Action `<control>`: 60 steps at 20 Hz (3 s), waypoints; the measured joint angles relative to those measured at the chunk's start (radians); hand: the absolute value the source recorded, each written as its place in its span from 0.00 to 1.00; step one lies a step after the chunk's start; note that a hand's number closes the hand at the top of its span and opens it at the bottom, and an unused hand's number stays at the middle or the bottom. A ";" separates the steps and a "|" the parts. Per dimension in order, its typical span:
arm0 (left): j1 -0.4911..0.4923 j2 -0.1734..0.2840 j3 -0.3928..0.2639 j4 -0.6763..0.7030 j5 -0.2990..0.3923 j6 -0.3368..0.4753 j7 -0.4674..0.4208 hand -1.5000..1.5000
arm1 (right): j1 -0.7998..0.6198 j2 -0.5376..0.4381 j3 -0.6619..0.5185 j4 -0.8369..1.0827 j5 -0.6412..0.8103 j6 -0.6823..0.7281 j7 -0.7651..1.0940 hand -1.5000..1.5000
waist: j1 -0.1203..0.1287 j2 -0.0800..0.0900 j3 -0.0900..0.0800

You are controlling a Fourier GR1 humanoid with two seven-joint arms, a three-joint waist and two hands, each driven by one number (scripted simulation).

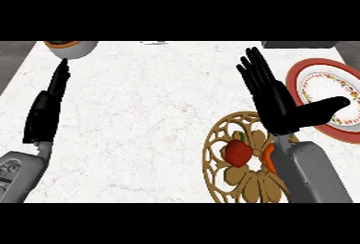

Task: Pick the bell pepper from the placemat and place it in the plate

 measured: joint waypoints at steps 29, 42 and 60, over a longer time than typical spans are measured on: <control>0.269 -0.225 -0.027 -0.023 0.254 -0.120 0.122 0.50 | 0.720 -0.440 -0.036 -0.634 0.864 -0.454 0.646 0.00 | -0.026 0.012 -0.011; 0.241 -0.236 -0.027 -0.011 0.249 -0.162 0.143 0.50 | 0.439 -0.347 0.216 -0.705 1.162 -0.103 1.163 0.00 | 0.021 0.018 -0.008; 0.272 -0.250 0.000 -0.024 0.229 -0.184 0.148 0.50 | 0.246 0.050 0.271 -0.371 1.349 0.047 1.179 0.00 | 0.003 0.013 -0.003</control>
